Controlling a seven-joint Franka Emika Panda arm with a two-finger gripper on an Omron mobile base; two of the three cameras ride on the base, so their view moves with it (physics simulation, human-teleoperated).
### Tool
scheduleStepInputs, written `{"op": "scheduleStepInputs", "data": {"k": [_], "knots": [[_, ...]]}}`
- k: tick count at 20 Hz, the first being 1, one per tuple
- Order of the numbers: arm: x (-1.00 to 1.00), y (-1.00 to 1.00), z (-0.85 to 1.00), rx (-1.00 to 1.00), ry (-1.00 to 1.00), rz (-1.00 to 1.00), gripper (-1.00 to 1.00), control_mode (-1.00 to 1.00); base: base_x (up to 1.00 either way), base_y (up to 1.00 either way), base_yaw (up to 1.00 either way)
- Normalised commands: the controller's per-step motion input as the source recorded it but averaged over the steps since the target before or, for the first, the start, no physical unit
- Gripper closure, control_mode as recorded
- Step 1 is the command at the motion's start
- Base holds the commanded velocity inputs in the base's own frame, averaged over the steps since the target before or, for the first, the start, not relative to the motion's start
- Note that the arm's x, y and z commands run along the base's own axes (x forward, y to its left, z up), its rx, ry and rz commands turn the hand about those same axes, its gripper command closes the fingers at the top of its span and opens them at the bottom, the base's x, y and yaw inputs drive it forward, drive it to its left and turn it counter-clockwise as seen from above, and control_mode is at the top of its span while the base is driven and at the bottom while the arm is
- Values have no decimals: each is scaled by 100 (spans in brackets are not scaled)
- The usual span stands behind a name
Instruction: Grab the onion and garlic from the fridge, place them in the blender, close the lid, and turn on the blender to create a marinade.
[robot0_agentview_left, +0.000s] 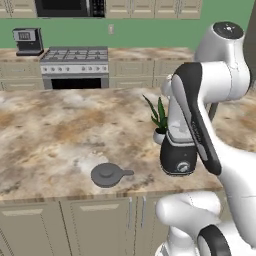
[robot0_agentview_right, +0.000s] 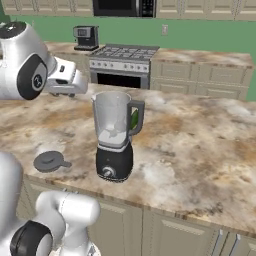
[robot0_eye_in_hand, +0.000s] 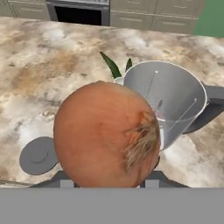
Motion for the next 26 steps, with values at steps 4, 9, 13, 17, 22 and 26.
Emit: {"op": "scheduleStepInputs", "data": {"k": [4, 9, 13, 17, 22, 26], "knots": [[55, -92, -13, 0, 14, 0, 100, -100, 0, 0, 0], [23, -23, -28, 0, 15, 0, 100, -100, 0, 0, 0], [38, -19, -73, 0, 10, -3, 100, -100, 0, 0, 0], [23, -16, -63, 0, 2, -3, 100, -100, 0, 0, 0], [37, -7, -32, -1, -8, -4, 100, -100, 0, 0, 0], [41, -1, -3, -4, -20, -7, 100, -100, 0, 0, 0]]}}
